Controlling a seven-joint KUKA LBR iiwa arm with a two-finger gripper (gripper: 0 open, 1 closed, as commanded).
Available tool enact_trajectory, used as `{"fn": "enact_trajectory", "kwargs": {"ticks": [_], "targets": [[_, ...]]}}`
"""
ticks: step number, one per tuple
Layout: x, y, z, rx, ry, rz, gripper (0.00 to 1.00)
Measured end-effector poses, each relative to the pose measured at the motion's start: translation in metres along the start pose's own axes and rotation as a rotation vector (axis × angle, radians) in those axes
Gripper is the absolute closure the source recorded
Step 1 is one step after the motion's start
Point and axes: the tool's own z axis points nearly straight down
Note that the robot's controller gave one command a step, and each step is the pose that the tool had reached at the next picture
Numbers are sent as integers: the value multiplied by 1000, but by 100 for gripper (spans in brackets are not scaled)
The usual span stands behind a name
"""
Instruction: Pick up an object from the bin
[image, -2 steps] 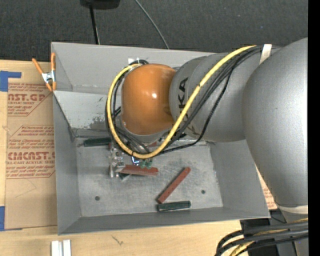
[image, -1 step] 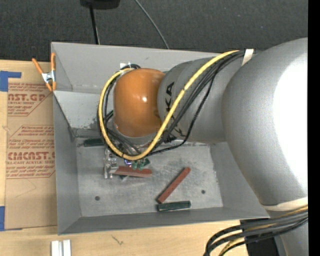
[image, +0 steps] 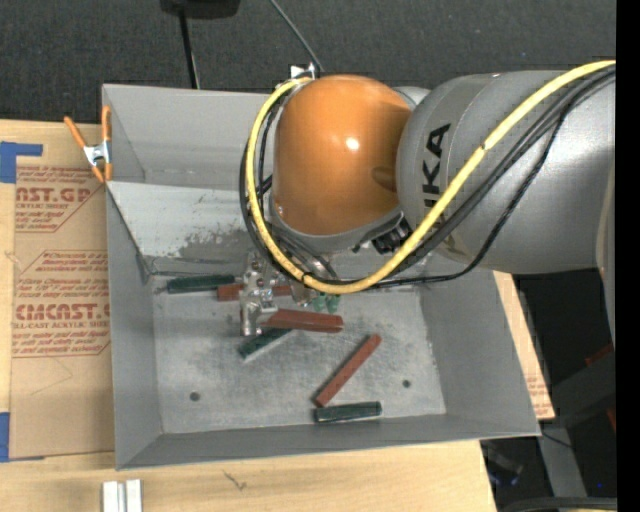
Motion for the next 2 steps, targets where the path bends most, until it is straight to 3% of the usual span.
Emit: {"fn": "enact_trajectory", "kwargs": {"ticks": [1,2], "targets": [[0,0,0,0,0,0,100],[-4,5,39,-1,-6,-26,100]]}}
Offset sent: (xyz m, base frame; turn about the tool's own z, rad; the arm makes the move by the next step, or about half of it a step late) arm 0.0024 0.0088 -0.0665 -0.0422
